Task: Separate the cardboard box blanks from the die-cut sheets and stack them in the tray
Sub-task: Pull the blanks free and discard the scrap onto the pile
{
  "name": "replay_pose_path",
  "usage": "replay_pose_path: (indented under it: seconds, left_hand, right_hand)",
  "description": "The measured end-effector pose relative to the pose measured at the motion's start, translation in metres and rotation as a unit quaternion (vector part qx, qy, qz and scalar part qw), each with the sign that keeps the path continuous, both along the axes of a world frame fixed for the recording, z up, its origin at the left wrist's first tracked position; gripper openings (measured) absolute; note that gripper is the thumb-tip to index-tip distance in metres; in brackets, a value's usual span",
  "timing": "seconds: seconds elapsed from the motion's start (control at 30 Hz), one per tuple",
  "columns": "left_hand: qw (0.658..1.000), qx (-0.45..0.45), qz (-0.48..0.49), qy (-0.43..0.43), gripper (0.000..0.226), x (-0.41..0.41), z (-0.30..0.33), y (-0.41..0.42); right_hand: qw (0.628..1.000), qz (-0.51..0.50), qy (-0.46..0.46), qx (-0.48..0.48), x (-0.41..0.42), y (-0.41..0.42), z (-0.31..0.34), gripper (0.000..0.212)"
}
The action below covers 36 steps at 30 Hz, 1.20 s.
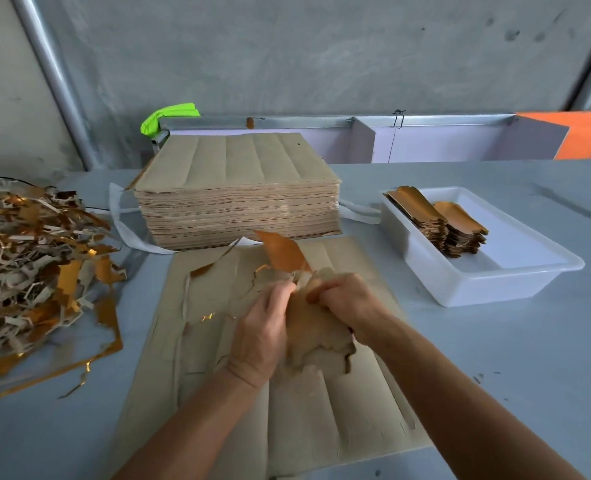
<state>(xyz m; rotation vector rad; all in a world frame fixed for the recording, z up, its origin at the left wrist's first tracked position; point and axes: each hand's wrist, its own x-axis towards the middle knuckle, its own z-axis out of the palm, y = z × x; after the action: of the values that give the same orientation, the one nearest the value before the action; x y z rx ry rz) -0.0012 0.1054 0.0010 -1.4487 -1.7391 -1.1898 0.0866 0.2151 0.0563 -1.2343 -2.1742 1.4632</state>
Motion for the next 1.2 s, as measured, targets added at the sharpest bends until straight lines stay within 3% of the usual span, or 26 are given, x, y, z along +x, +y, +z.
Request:
replay_pose_path:
  seconds: [0.1,0.3,0.37,0.5,0.67,0.87,1.0,1.07,1.2]
  left_hand:
    - [0.997,-0.023,-0.038,0.060,0.020,0.005,-0.001,0.000]
    - [0.980,-0.118,-0.095,0.127,0.035,0.005,-0.018,-0.010]
    - [0.976,-0.131,-0.106,0.135,0.038,0.007,-0.020,-0.011]
    - [0.983,-0.146,-0.101,0.053,0.011,0.012,-0.019,-0.019]
    - [0.974,-0.208,-0.080,0.041,0.024,-0.001,-0.025,-0.036]
    - [0.963,-0.259,-0.038,0.057,0.027,-0.003,-0.019,-0.035]
    - [0.964,-0.251,-0.049,0.070,0.011,-0.001,-0.018,-0.035]
    - [0.962,-0.248,-0.072,0.082,0.019,-0.001,-0.019,-0.036]
    - [0.958,-0.238,-0.107,0.120,0.019,-0.001,-0.024,-0.034]
  right_hand:
    - [0.991,-0.046,0.002,-0.124,-0.009,-0.002,-0.001,0.027]
    - [0.982,-0.020,0.030,-0.186,0.000,0.004,-0.008,0.040]
    - [0.988,-0.011,-0.006,-0.154,-0.001,0.003,-0.011,0.034]
    - [0.992,-0.054,-0.045,-0.107,0.000,0.008,-0.013,0.009]
    - [0.996,-0.067,-0.052,-0.022,0.013,0.031,-0.011,0.017]
    - [0.995,-0.059,-0.069,-0.042,0.026,0.044,0.002,0.018]
    - [0.991,-0.090,-0.038,-0.086,0.034,0.043,0.001,0.018]
    - [0.985,-0.120,-0.002,-0.127,0.037,0.042,-0.007,0.016]
    - [0.930,-0.219,0.147,-0.255,0.039,0.040,-0.024,0.012]
